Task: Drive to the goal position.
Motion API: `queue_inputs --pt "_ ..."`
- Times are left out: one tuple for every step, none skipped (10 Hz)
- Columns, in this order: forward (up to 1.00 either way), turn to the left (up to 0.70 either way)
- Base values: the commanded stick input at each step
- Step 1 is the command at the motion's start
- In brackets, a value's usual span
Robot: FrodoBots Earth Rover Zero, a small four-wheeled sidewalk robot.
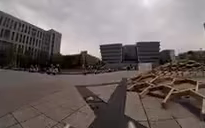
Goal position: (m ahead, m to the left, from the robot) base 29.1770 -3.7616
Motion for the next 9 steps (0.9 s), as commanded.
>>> queue_inputs --pt "0.70 0.00" --pt "0.70 0.00" --pt "0.70 0.00" --pt "0.70 0.00" --pt "0.70 0.00" --pt "0.70 0.00" --pt "0.70 0.00" --pt "0.70 0.00" --pt "0.70 0.00"
